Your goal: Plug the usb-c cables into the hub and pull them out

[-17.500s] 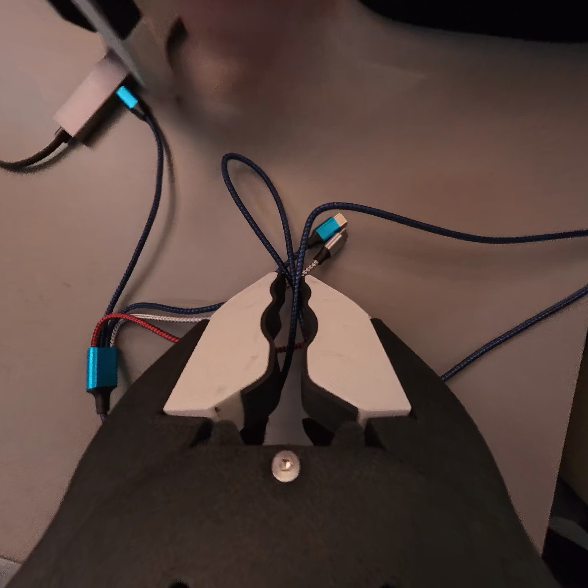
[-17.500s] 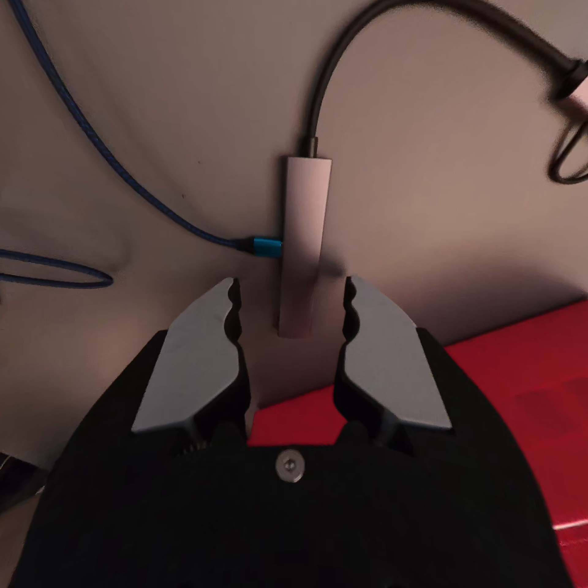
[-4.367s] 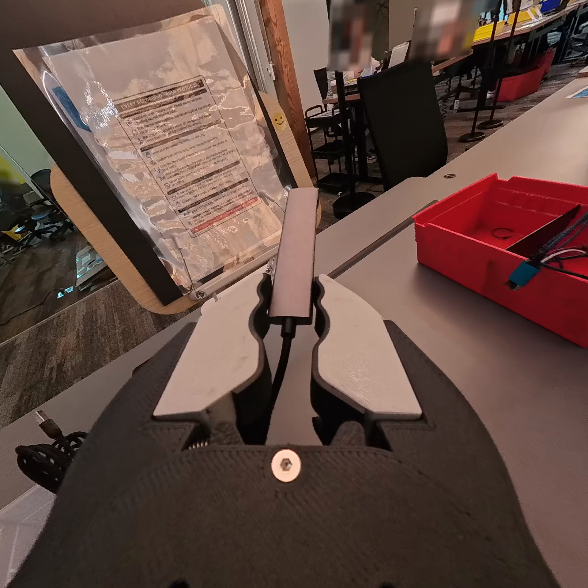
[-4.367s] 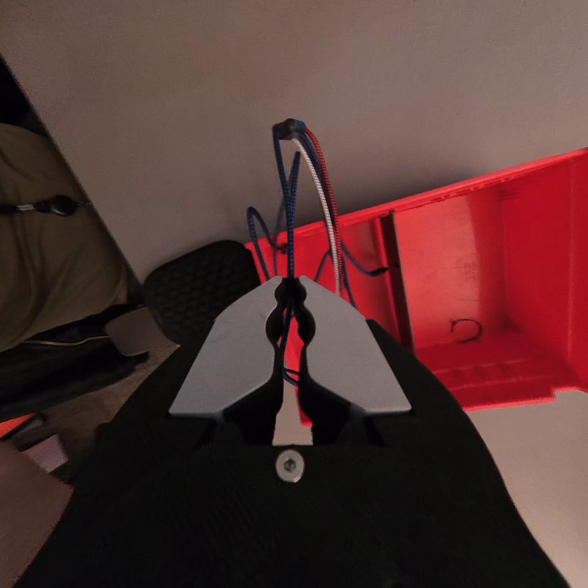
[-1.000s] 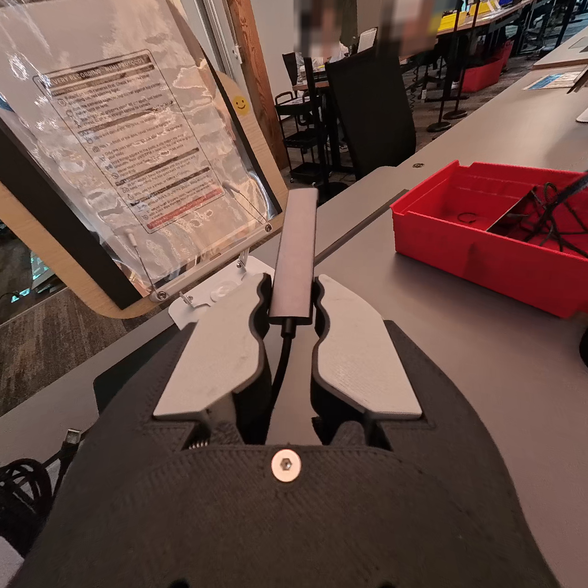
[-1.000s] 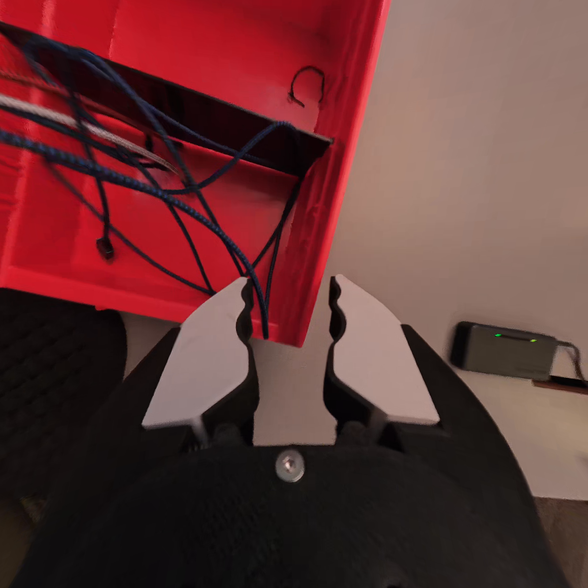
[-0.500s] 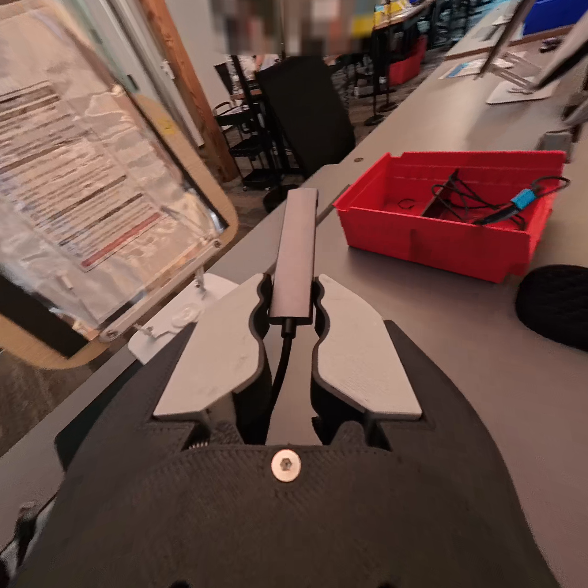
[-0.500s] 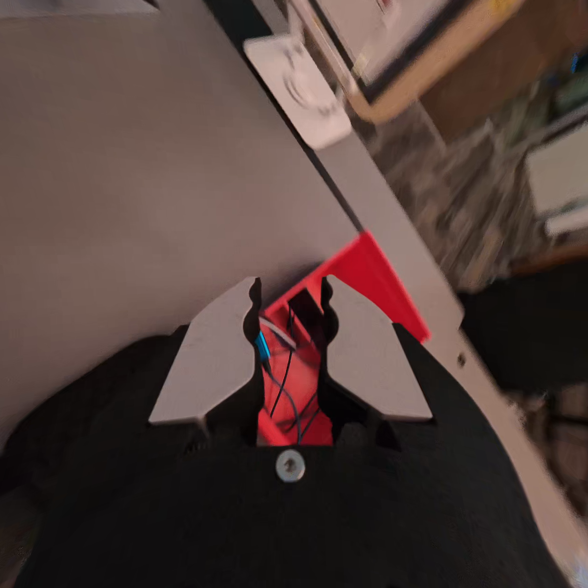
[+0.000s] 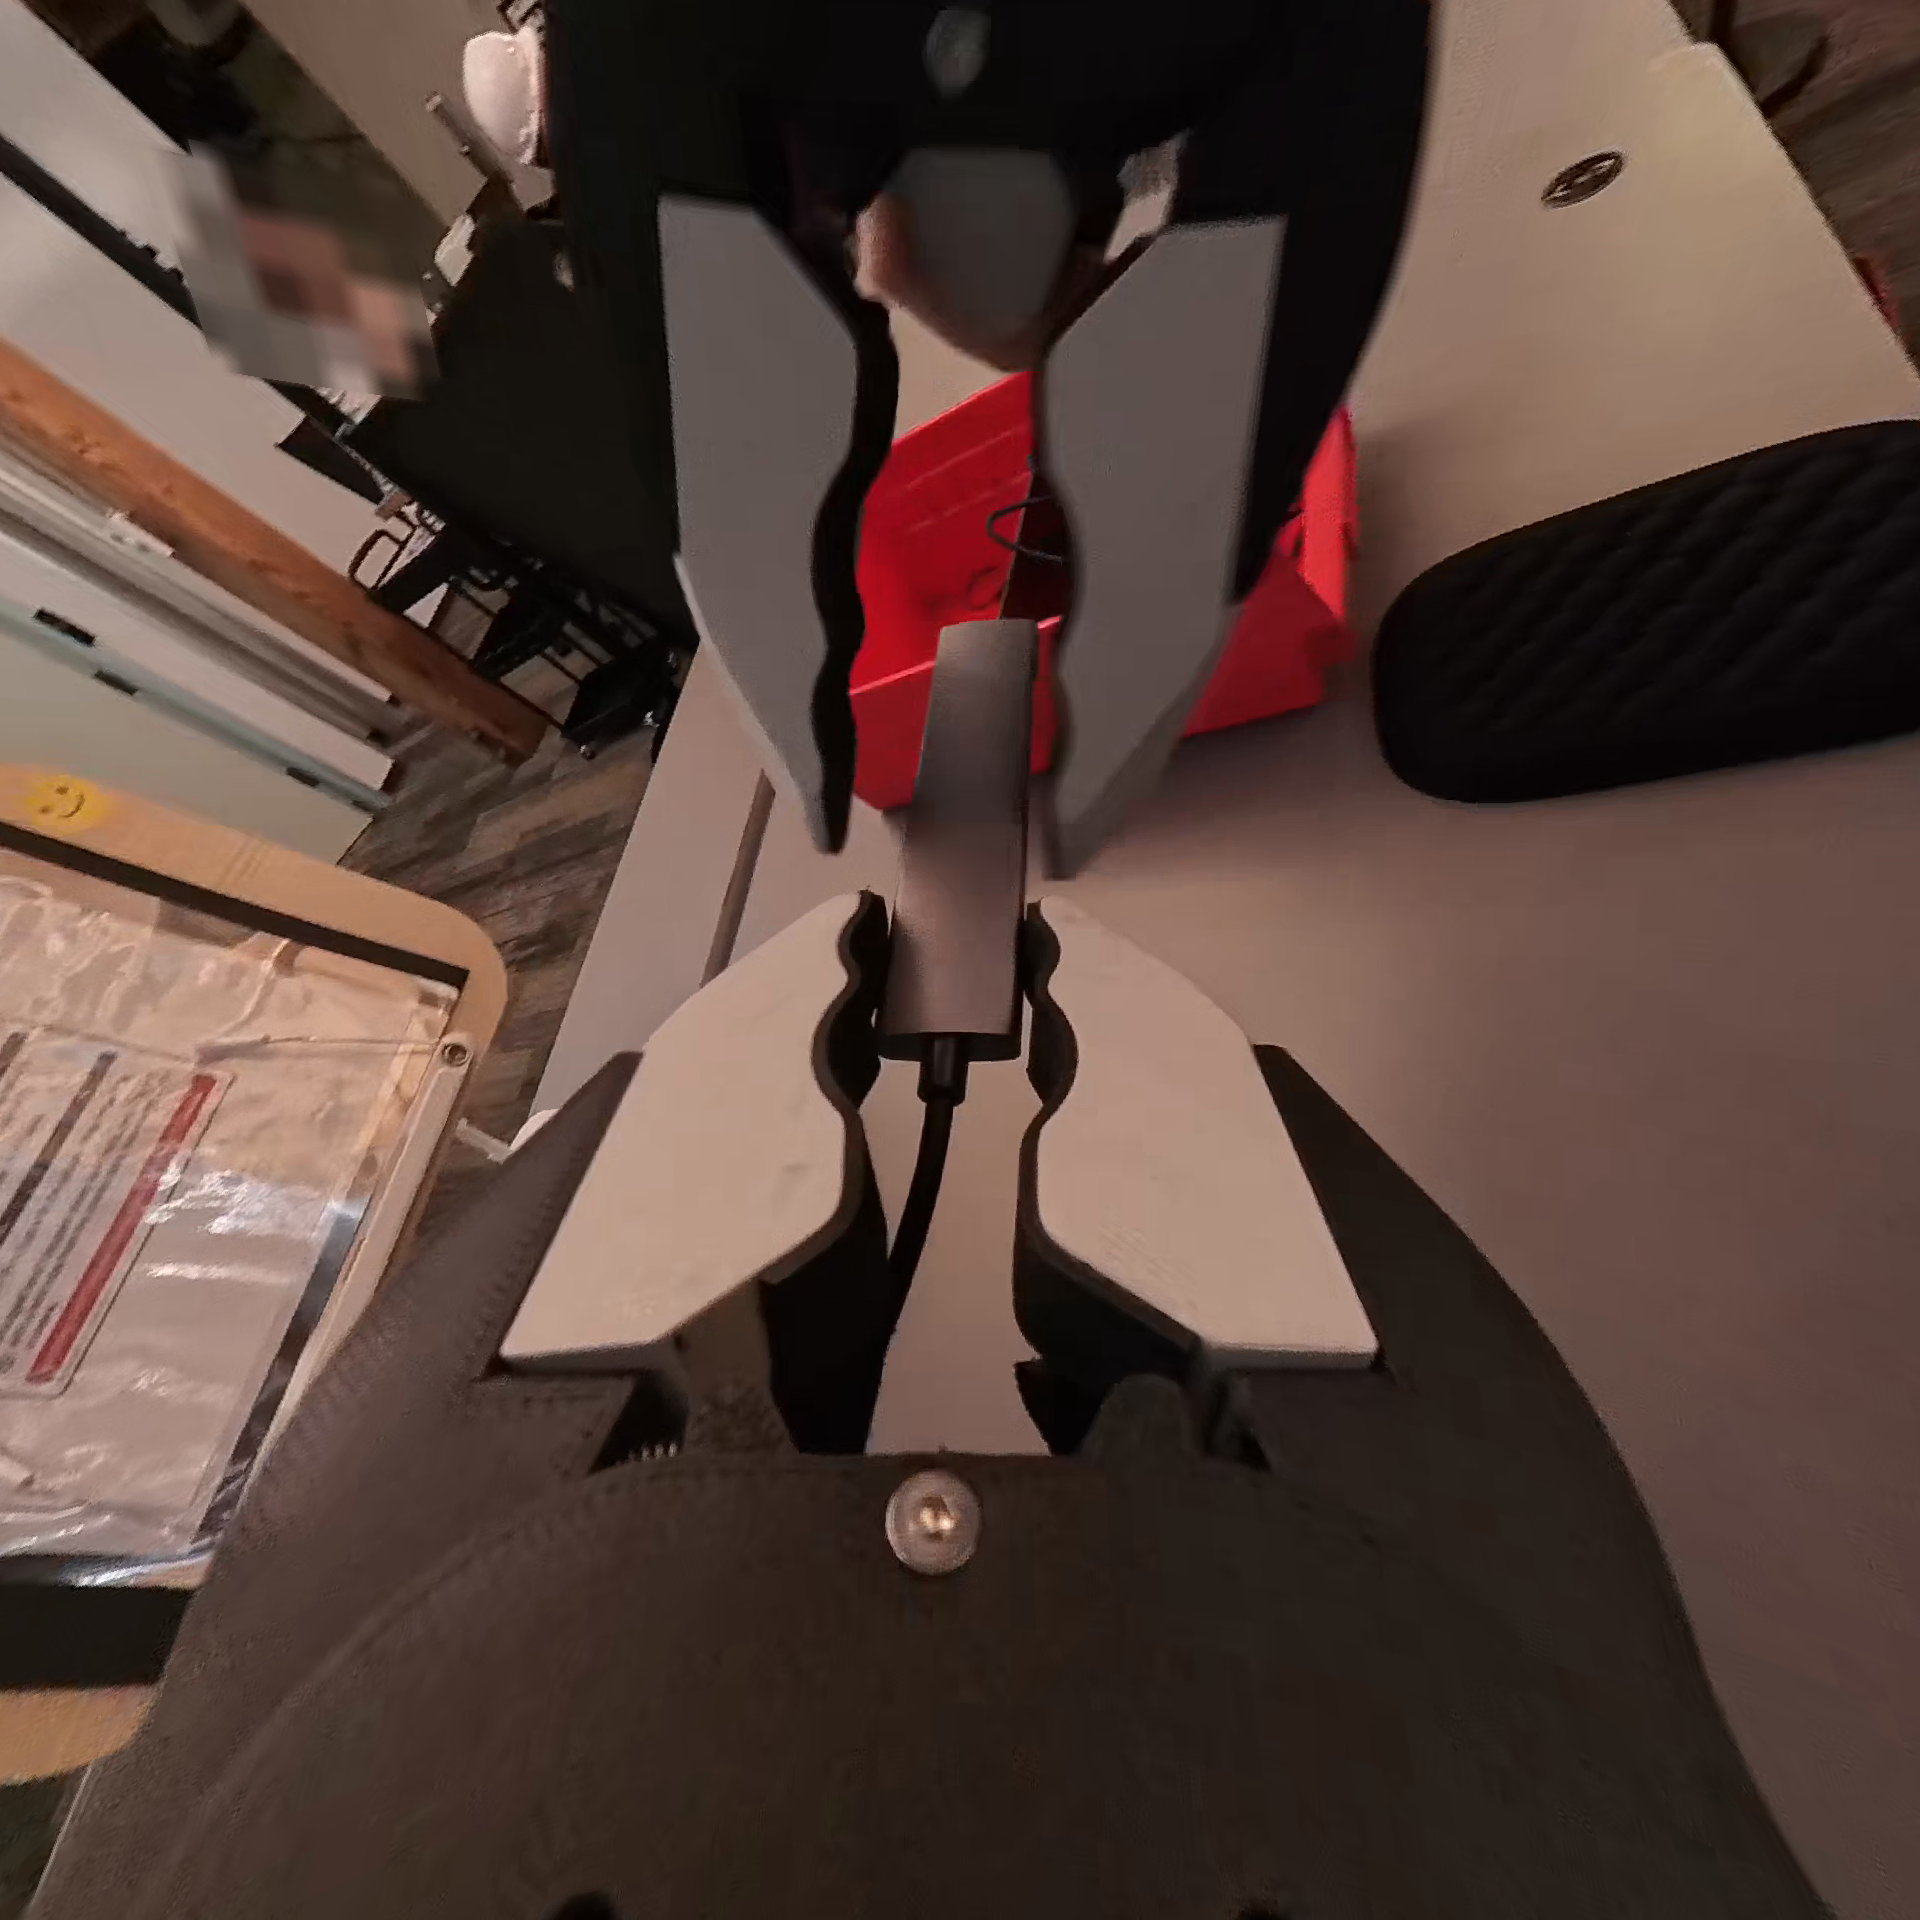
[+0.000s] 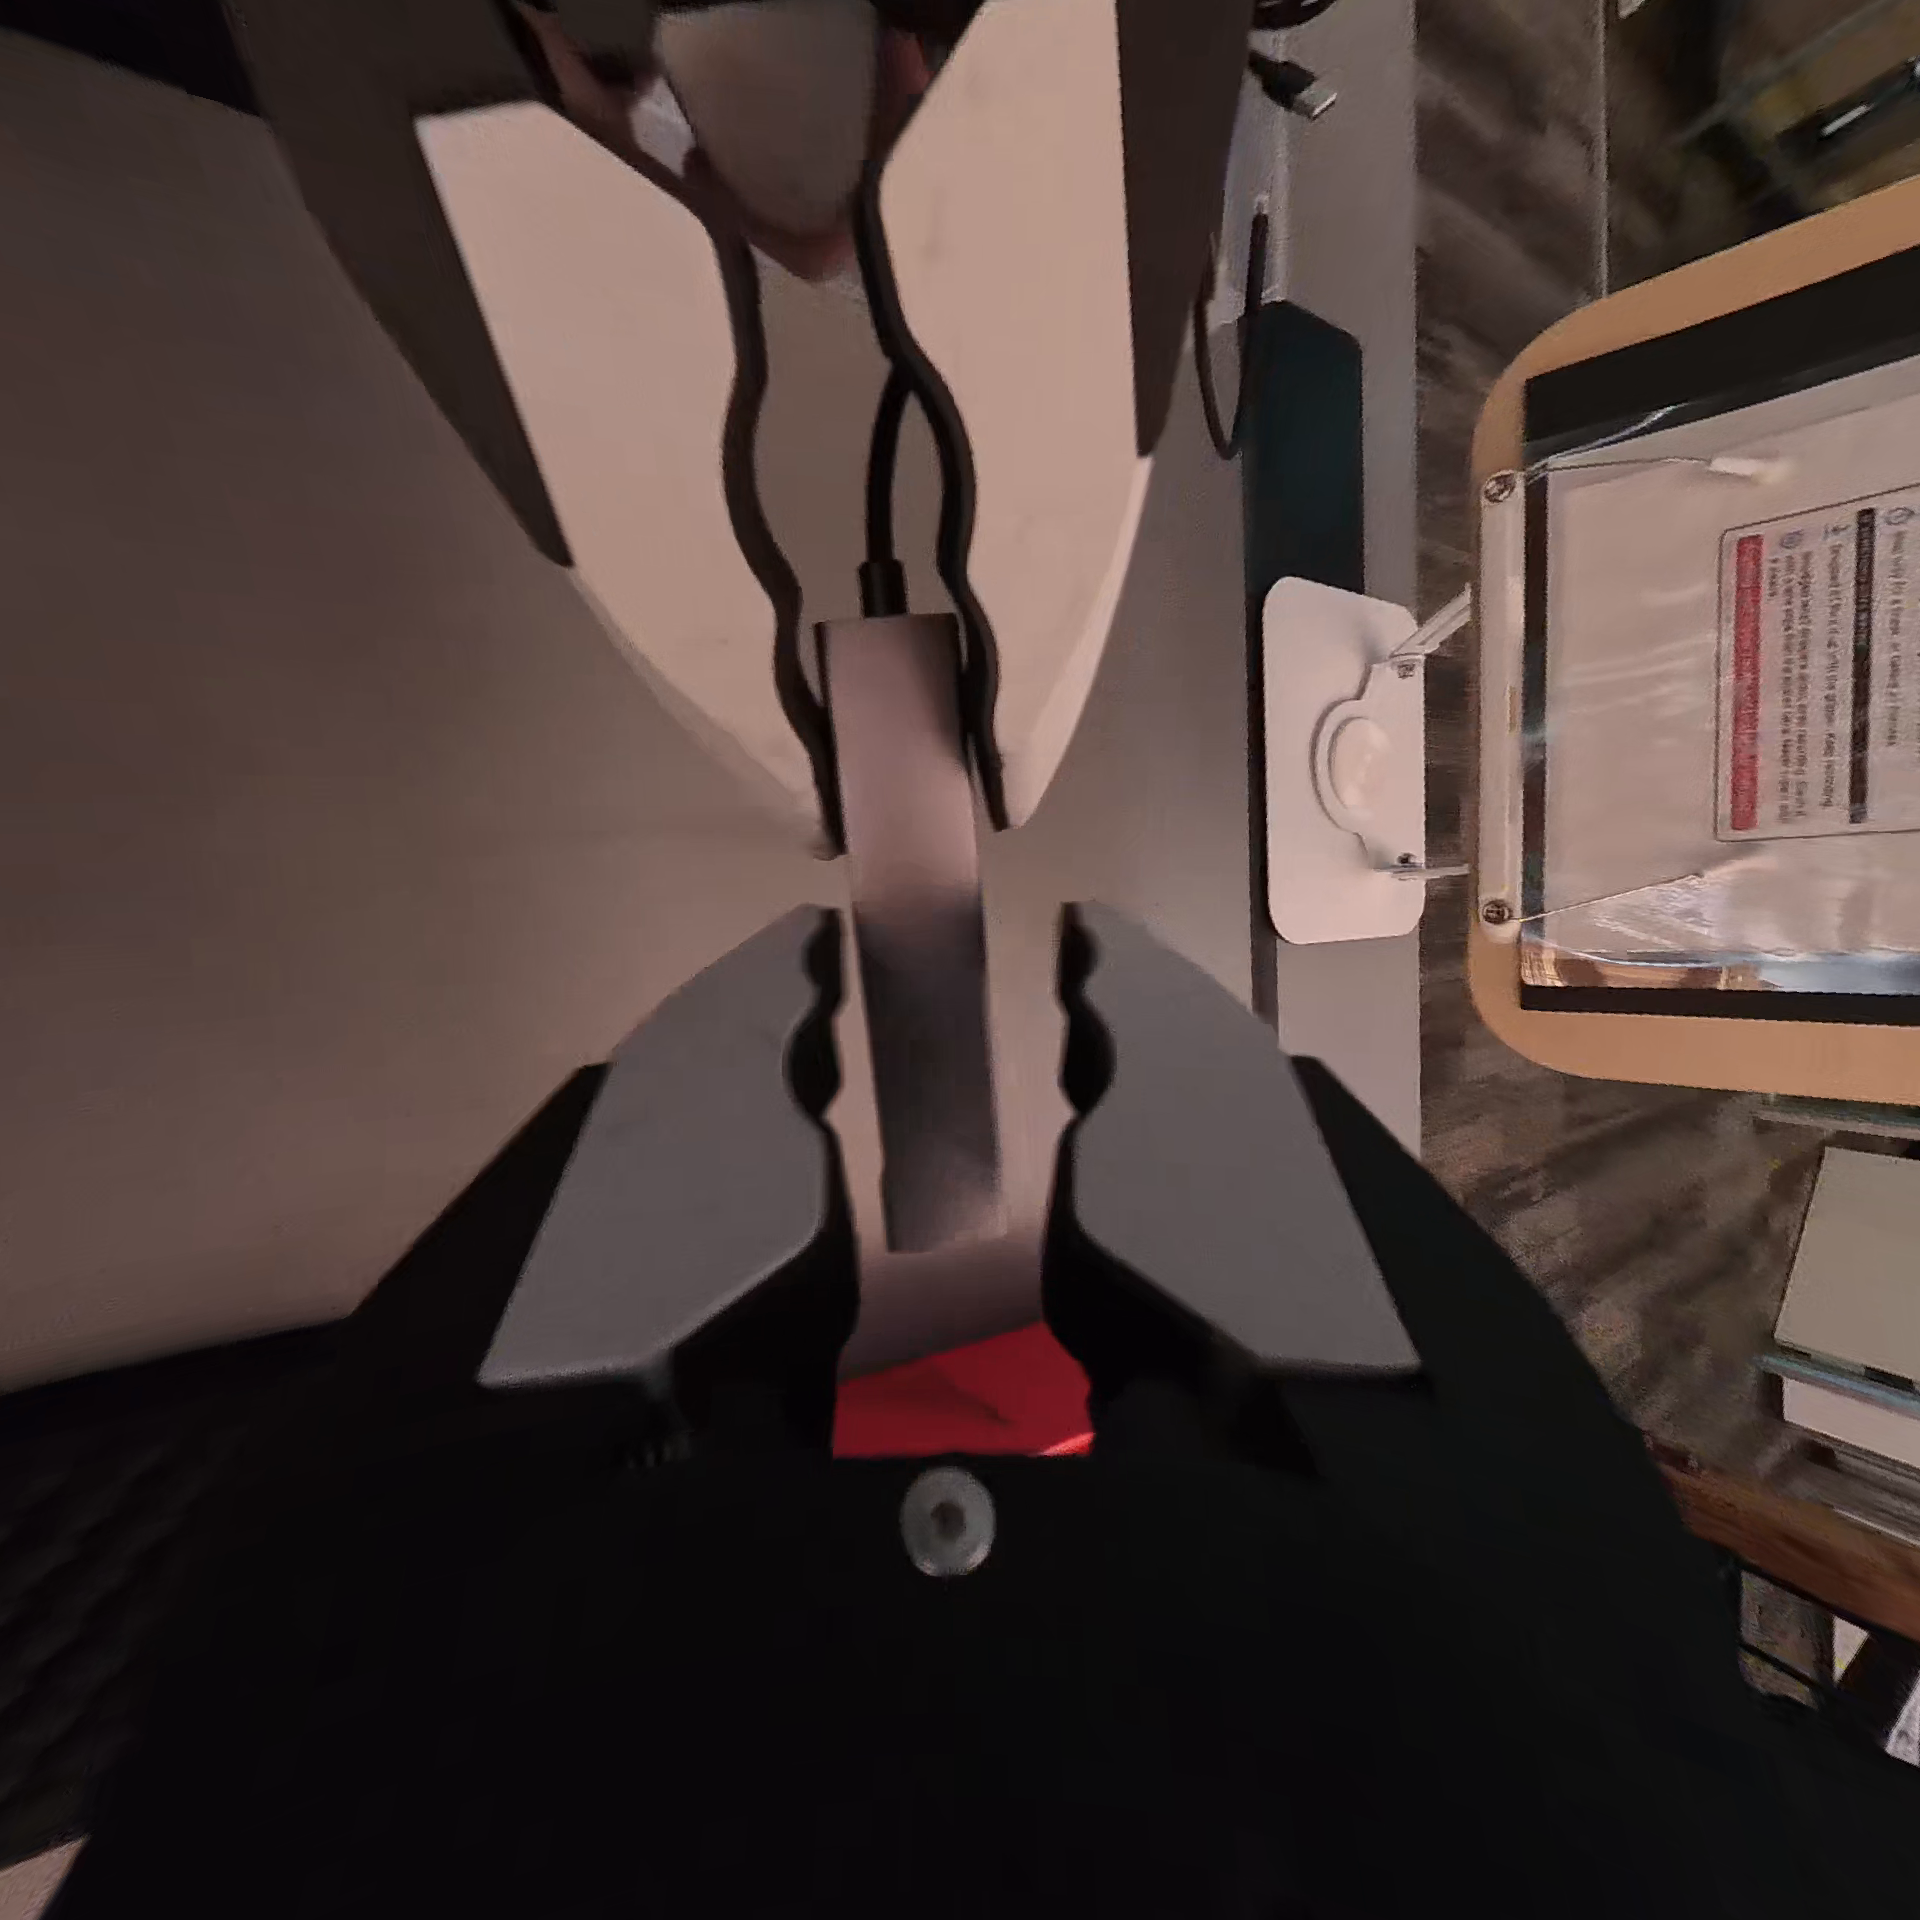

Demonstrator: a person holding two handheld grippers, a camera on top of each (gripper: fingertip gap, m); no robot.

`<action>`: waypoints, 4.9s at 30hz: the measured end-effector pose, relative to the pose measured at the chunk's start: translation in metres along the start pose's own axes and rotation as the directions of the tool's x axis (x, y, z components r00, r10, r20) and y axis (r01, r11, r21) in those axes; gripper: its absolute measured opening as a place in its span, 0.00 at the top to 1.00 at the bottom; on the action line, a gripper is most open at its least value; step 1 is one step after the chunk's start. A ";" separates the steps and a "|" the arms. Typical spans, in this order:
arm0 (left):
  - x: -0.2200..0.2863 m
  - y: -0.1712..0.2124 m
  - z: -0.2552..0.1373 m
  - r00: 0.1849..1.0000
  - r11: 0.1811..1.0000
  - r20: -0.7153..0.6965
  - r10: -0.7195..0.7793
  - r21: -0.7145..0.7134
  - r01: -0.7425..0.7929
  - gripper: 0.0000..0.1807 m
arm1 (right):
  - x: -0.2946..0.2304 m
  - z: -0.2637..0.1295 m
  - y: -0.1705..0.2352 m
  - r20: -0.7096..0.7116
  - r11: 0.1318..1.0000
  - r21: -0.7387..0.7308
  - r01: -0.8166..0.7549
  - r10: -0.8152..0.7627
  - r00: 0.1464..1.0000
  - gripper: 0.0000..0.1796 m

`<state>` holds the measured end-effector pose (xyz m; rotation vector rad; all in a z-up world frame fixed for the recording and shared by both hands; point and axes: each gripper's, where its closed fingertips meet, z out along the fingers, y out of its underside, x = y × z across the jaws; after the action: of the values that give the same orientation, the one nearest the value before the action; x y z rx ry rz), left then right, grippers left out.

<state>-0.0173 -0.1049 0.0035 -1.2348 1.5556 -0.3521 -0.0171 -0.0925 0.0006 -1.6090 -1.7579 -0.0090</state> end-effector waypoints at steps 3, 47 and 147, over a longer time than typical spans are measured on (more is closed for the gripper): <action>0.000 0.000 0.001 1.000 1.000 0.006 -0.006 0.005 0.006 0.86 | -0.006 0.004 0.003 0.033 1.000 -0.014 0.015 -0.015 0.999 0.86; -0.066 0.008 -0.093 0.918 0.919 0.108 -0.381 0.157 0.363 0.50 | 0.062 -0.033 0.350 -0.030 0.591 -0.713 -0.378 0.512 0.858 0.83; -0.146 0.294 -0.170 0.669 0.696 0.681 -0.298 -0.326 0.640 0.59 | 0.143 -0.096 0.154 -0.702 0.848 0.304 -0.434 0.507 0.500 0.66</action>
<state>-0.3293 0.0788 -0.0703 -2.0072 0.7499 0.1689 0.1726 0.0178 0.0724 -1.6244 -0.6099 -0.3090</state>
